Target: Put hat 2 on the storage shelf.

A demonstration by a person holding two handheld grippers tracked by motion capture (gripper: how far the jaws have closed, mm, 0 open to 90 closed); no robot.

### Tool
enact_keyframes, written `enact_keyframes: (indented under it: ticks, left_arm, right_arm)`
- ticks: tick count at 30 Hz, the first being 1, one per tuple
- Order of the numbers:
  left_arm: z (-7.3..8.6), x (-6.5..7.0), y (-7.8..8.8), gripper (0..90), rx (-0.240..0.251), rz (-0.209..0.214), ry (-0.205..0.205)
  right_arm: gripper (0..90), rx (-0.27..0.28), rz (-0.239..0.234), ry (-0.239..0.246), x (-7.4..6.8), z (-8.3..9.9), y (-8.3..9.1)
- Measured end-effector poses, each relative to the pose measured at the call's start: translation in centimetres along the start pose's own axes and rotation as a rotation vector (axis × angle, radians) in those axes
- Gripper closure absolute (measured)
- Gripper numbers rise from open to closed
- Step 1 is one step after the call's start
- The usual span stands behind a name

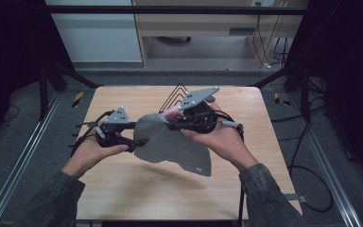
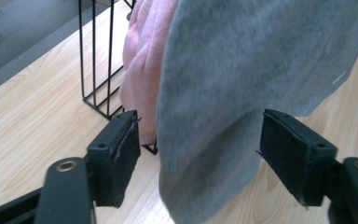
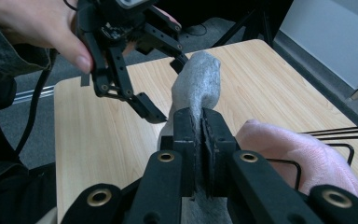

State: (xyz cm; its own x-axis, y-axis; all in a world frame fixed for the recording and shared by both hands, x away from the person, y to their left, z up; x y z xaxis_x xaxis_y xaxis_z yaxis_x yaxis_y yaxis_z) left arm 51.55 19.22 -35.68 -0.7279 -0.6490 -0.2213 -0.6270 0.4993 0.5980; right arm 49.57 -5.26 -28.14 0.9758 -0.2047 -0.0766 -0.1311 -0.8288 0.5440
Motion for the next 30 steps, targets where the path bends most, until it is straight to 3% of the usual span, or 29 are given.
enact_keyframes:
  ticks: [3, 9, 13, 18, 30]
  left_arm:
    - [-0.3, 0.2, -0.2, 37.2, -0.018, -0.002, -0.015]
    - [-0.7, 0.1, 0.1, 71.1, -0.001, 0.001, -0.019]
    - [-1.1, 0.3, 0.8, 82.8, 0.000, 0.001, -0.017]
    - [-2.3, 0.4, 1.8, 85.8, -0.027, -0.024, -0.050]
    - [-5.5, 0.2, 3.6, 86.9, -0.010, -0.057, -0.086]
  right_arm:
    - [85.4, -0.002, 0.000, 0.002, 0.0, 0.1, -0.1]
    - [85.4, -0.004, 0.007, -0.017, 0.3, 0.7, -0.2]
    - [85.4, 0.001, 0.017, -0.027, 0.4, 1.2, 0.2]
    - [85.4, 0.007, 0.032, -0.038, 0.6, 1.9, 0.8]
    - [85.3, 0.048, 0.051, -0.060, 0.9, 2.7, 1.7]
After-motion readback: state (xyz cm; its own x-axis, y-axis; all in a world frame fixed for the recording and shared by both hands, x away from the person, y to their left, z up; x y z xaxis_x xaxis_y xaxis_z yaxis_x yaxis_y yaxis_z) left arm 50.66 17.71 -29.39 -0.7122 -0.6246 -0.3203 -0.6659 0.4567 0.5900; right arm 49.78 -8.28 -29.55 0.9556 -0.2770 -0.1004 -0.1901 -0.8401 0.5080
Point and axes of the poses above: each handheld gripper's, and its own axes: y roughly backward along the jaws, z roughly out of its underside, x roughly to its right, the point moved 2 cm from there along -y, roughly forward along the jaws, and after that the axes turned 13 degrees about -z, right-handed, at the moved point
